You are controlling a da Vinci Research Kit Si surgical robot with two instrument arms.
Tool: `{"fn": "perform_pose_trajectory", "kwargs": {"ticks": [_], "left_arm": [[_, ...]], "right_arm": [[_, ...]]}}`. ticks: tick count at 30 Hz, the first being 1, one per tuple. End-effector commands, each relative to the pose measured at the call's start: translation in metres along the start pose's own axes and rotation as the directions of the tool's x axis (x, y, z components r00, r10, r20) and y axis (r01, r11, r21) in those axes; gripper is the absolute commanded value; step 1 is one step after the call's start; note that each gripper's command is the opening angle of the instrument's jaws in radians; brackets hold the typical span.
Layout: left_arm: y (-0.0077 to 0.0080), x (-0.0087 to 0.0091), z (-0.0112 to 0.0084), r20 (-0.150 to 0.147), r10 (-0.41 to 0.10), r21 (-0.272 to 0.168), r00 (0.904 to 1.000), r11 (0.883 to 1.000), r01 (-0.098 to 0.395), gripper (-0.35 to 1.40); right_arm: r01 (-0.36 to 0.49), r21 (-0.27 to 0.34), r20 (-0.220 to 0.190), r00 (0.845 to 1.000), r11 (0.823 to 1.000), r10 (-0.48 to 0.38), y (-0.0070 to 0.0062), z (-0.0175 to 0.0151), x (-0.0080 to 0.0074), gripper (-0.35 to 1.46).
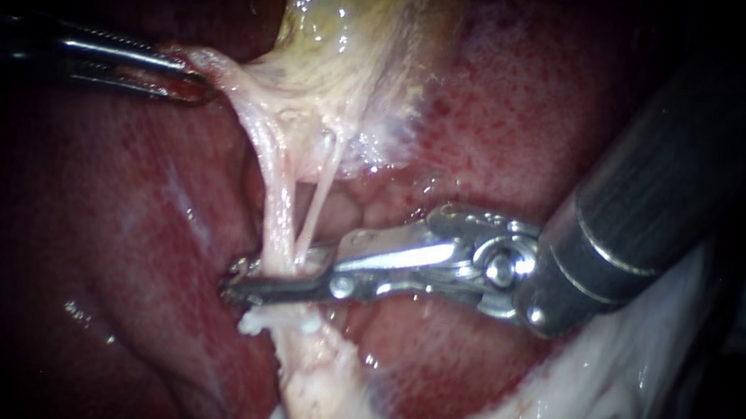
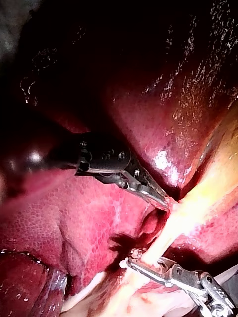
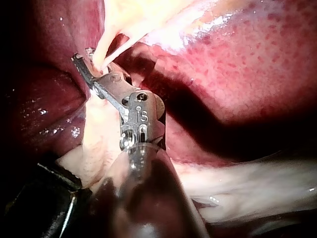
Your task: Clipping second clip left tube
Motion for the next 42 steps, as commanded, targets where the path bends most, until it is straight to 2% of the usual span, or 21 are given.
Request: {"fn": "perform_pose_trajectory", "kwargs": {"ticks": [1,4,7,10,13,20,23,29,38,42], "left_arm": [[0.0000,0.0000,0.0000,0.000,0.000,0.000,1.0000,1.000,0.000,-0.35],[0.0000,0.0000,0.0000,0.000,0.000,0.000,1.0000,1.000,0.000,-0.35],[0.0000,0.0000,0.0000,0.000,0.000,0.000,1.0000,1.000,0.000,-0.35],[0.0000,0.0000,-0.0001,0.000,0.000,-0.001,1.0000,1.000,0.000,-0.35],[0.0000,0.0000,-0.0002,0.000,0.000,-0.001,1.0000,1.000,0.000,-0.35],[0.0000,0.0000,-0.0003,0.001,0.000,-0.002,1.0000,1.000,0.000,-0.35],[0.0000,0.0000,-0.0003,0.001,0.000,-0.002,1.0000,1.000,0.000,-0.35],[0.0000,-0.0001,-0.0004,0.001,0.001,-0.002,1.0000,1.000,-0.001,-0.35],[0.0000,-0.0001,-0.0004,0.001,0.001,-0.003,1.0000,1.000,-0.001,-0.35],[0.0000,-0.0001,-0.0004,0.001,0.001,-0.003,1.0000,1.000,-0.001,-0.35]], "right_arm": [[0.000,0.000,0.000,1.000,1.000,0.000,0.0000,0.0000,0.0000,0.07],[0.000,0.001,-0.003,1.000,1.000,0.000,0.0001,0.0003,0.0001,0.33],[0.006,-0.013,-0.020,1.000,1.000,-0.006,0.0002,0.0007,0.0003,0.46],[0.012,-0.044,-0.040,0.999,0.999,-0.014,0.0003,0.0007,0.0003,0.50],[0.018,-0.048,-0.043,0.999,0.999,-0.020,0.0006,0.0000,-0.0001,0.50],[0.017,-0.063,-0.054,0.998,0.998,-0.020,0.0019,-0.0035,-0.0012,0.50],[0.016,-0.069,-0.054,0.998,0.997,-0.019,0.0020,-0.0048,-0.0016,0.50],[0.013,-0.070,-0.051,0.999,0.997,-0.016,0.0014,-0.0065,-0.0015,0.50],[0.004,-0.060,-0.050,0.999,0.998,-0.007,-0.0008,-0.0079,-0.0005,0.50],[0.003,-0.056,-0.048,0.999,0.998,-0.006,-0.0015,-0.0082,-0.0006,0.50]]}}
